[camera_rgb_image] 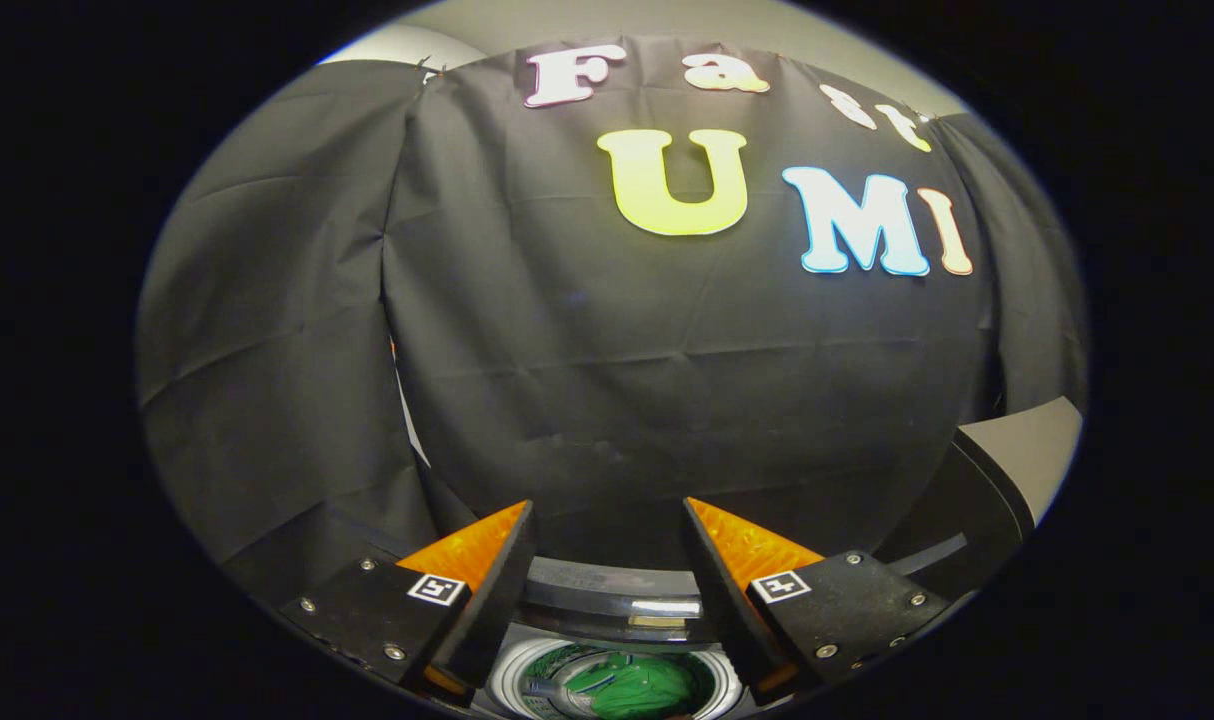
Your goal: Put the clothes into the washing machine and then close the washing machine lid.
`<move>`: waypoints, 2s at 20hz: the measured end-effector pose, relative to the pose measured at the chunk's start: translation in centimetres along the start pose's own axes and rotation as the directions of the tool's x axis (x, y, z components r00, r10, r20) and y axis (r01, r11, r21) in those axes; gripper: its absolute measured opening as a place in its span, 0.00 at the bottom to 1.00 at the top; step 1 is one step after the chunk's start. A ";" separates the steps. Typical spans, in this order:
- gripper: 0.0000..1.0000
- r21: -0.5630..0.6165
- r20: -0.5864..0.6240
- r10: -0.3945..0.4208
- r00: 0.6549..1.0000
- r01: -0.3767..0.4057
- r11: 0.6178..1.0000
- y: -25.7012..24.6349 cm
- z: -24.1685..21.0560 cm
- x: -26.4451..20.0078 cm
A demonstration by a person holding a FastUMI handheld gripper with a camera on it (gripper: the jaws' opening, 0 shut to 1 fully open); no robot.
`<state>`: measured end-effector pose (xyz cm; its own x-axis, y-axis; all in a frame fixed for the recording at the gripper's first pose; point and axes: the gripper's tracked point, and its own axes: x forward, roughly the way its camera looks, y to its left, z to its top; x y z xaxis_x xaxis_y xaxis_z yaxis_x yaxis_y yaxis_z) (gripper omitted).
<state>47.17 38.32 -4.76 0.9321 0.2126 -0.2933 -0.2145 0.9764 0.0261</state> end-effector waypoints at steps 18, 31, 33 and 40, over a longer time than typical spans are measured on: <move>0.91 -0.055 -0.030 0.047 0.998 -0.048 0.997 0.4 -9.4 -6.2; 0.94 -0.056 0.051 0.112 0.992 -0.109 0.992 0.9 -8.1 -12.7; 0.93 -0.050 0.099 0.079 0.992 -0.074 0.996 -0.4 -6.0 -14.4; 0.93 -0.077 0.247 0.007 0.969 0.013 0.997 -6.3 0.1 -22.1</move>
<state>27.92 27.46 1.63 0.9738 0.2220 -0.0485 -0.2244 0.9732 -0.0512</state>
